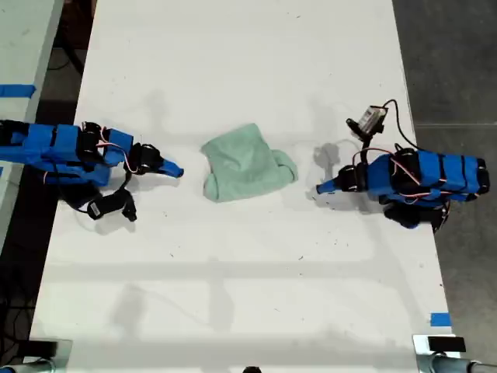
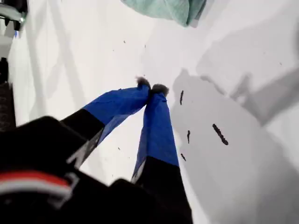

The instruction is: Fold t shirt

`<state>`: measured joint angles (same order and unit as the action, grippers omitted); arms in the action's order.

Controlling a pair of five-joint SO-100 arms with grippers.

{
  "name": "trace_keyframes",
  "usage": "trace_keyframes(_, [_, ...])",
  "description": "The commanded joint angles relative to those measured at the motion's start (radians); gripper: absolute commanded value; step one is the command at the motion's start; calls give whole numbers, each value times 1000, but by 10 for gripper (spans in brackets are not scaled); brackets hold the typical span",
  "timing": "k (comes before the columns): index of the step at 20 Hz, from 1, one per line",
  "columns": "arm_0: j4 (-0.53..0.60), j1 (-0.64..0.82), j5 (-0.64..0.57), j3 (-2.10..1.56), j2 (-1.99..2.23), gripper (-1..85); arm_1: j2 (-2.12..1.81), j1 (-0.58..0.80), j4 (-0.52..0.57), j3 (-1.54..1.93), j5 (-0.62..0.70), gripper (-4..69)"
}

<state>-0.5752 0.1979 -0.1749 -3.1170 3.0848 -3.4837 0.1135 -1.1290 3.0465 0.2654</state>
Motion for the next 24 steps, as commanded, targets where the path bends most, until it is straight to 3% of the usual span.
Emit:
trace_keyframes(1, [-176,43,6,-84,410,-2,-25,-15,-17,58,-40,17])
trace_keyframes(2, [-295,57,20,-94,525,-2,-25,-23,-20,55,-38,17])
trace_keyframes(8, [-285,72,8,-92,508,-2,-26,-21,-46,63,-137,17])
trace_keyframes(17, [-319,83,29,-87,511,-2,-26,37,-77,63,-169,0])
trace_keyframes(24, [-330,67,41,-87,511,-2,-26,35,-129,61,-328,-2])
